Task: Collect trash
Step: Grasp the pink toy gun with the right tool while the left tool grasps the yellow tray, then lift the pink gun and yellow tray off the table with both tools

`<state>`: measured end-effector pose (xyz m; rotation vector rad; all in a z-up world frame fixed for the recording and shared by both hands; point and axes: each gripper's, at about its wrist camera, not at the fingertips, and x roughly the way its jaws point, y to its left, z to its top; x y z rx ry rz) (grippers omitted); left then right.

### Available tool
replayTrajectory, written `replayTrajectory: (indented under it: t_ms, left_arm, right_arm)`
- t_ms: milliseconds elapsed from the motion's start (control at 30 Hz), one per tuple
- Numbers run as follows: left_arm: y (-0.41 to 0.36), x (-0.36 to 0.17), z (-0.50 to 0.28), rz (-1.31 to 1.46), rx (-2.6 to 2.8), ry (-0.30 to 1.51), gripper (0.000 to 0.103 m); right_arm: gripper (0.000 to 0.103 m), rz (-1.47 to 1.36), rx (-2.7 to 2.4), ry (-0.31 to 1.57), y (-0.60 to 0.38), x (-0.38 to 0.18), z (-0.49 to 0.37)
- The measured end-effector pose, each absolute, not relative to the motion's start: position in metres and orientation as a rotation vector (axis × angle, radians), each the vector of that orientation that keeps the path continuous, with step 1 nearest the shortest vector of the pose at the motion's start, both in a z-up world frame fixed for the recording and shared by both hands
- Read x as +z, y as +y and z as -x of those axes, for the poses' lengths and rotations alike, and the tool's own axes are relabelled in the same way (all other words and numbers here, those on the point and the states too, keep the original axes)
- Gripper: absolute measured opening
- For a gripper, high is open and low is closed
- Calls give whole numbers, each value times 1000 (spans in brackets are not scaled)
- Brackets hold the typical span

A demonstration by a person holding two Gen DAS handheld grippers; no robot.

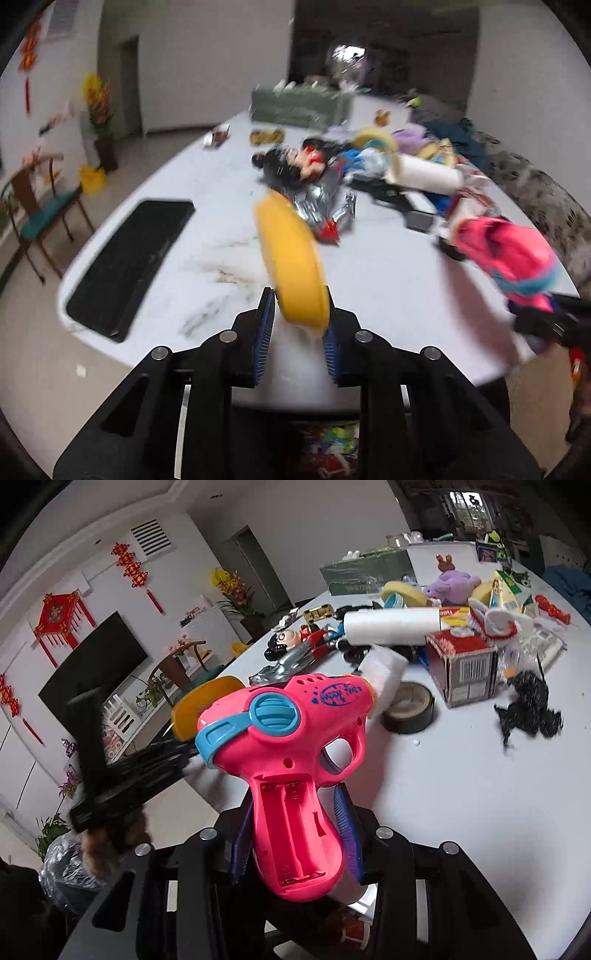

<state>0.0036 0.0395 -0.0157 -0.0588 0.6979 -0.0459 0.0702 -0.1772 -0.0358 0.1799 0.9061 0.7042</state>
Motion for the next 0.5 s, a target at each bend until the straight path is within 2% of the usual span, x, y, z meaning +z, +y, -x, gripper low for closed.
replayTrajectory:
  t_ms: [133, 300, 500]
  left_arm:
    - [25, 6, 31, -52, -109, 601, 22]
    - [14, 1, 24, -103, -113, 608, 22]
    - [51, -25, 22, 116, -109, 630, 23]
  right_arm:
    - [41, -176, 701, 895, -176, -33, -61]
    - [41, -192, 672, 883, -180, -31, -53]
    - [41, -187, 654, 885, -181, -31, -49]
